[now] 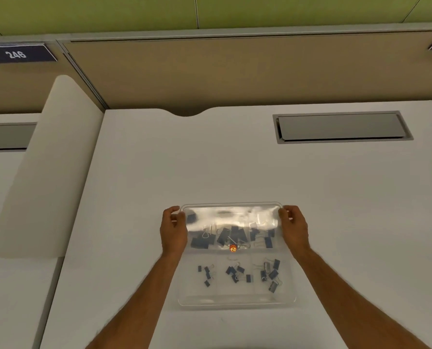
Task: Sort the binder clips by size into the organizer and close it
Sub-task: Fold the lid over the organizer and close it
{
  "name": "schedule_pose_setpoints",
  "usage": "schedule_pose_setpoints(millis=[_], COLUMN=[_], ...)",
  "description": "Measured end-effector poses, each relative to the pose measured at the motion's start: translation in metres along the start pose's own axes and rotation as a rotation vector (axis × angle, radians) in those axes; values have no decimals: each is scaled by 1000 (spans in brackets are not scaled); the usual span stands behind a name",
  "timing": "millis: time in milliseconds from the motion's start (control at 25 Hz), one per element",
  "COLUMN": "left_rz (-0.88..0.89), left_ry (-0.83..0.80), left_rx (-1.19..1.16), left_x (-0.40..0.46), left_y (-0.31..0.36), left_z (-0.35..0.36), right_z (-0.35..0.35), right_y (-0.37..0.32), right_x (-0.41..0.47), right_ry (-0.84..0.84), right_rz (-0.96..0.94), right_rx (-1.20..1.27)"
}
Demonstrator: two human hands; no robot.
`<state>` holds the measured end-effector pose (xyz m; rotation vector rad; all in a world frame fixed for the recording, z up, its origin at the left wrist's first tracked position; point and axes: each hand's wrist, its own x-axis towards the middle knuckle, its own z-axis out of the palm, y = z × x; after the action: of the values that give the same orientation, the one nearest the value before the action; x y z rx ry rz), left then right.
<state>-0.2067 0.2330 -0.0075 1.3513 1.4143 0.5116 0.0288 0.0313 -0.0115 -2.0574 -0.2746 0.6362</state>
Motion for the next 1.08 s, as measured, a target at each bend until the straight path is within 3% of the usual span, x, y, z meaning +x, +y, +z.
schedule_pose_setpoints(millis=[240,320,560,840,960,1080], left_rz=[343,401,456,415,624,797], left_ry=[-258,-287,-240,-175,-208,-408], left_rx=[371,486,518,772,1131,1195], left_x=[-71,-86,-92,-92,-94,-89], left_y=[-47,-62,-69,-68,-51,-43], left_z=[-31,-31,-29,-26,-25,-21], right_z=[-25,-20,-13,-11,-13,-10], right_y=[57,66,62,55,39,29], right_x=[-67,-86,-98,-102,-102,-94], right_ry=[-162,-201,-170,-152,-207,-377], right_rz=[-454,-458,-391,-332,-460,-655], right_rx=[-578,-595,-598,-829,-1093,-1188])
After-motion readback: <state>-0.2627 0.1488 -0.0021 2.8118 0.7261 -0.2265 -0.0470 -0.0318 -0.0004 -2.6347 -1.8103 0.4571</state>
